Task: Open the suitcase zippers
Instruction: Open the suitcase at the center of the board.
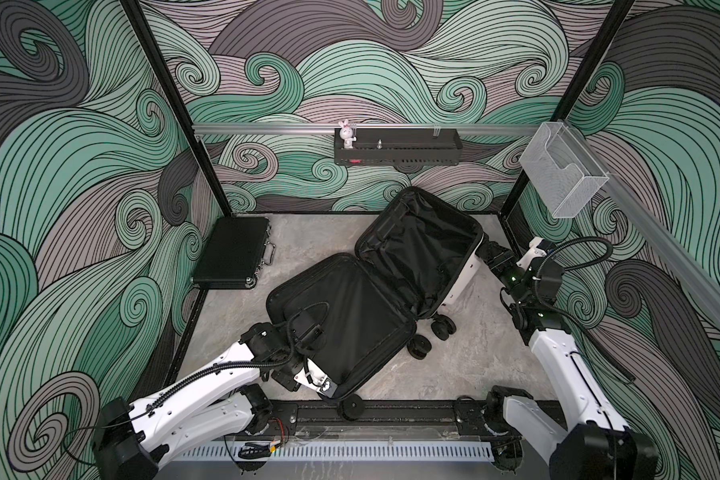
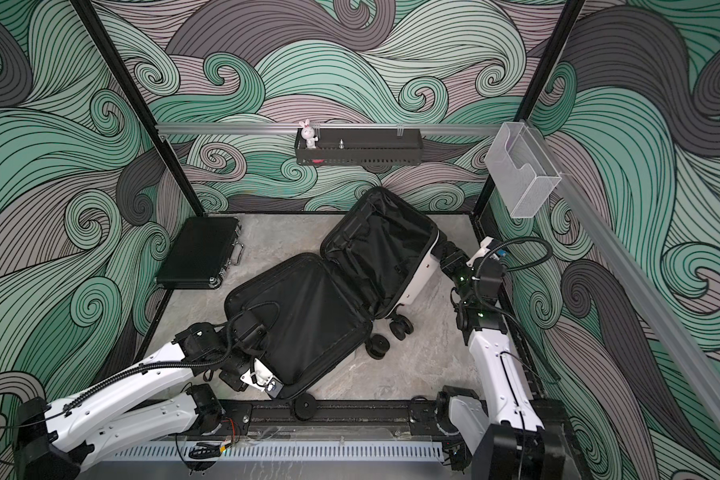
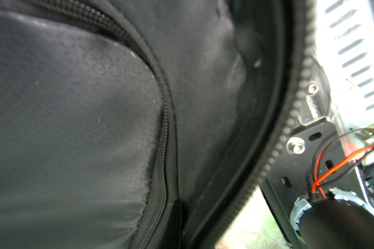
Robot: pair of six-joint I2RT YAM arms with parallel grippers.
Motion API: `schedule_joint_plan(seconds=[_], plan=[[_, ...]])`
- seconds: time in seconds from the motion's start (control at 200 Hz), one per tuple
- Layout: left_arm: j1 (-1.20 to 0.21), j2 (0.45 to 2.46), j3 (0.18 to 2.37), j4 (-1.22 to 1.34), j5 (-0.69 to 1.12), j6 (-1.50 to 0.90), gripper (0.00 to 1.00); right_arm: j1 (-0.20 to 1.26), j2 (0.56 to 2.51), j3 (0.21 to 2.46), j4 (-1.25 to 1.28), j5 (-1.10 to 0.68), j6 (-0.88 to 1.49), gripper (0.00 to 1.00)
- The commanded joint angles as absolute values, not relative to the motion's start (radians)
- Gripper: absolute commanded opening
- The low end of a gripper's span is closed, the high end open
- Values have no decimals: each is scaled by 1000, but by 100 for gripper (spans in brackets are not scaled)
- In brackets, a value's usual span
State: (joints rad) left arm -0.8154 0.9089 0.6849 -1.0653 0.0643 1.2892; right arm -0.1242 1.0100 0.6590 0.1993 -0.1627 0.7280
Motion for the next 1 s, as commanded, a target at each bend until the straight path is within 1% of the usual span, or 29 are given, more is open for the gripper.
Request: schedule_joint_plan(seconds=[0.0,0.42,0.555,0.706,0.856,0.996], plan=[[-809,915,743,-927,92,1110,0,-110,1080,694,230,-164,673,0],[-819,924,751,-900,134,1094,0,-109,1432,788,437,-196,724,0],[-820,942,760,-894,144,1090,0,-109,1527,820,483,-181,734,0],[-824,960,764,-872,158,1080,0,-112,1628,838,530,-163,739,4],[-825,971,761,-831,191,1069,0,-113,1718,855,557,-159,768,13],[-829,986,765,-814,217,1056,0,-115,1788,858,602,-159,805,13]])
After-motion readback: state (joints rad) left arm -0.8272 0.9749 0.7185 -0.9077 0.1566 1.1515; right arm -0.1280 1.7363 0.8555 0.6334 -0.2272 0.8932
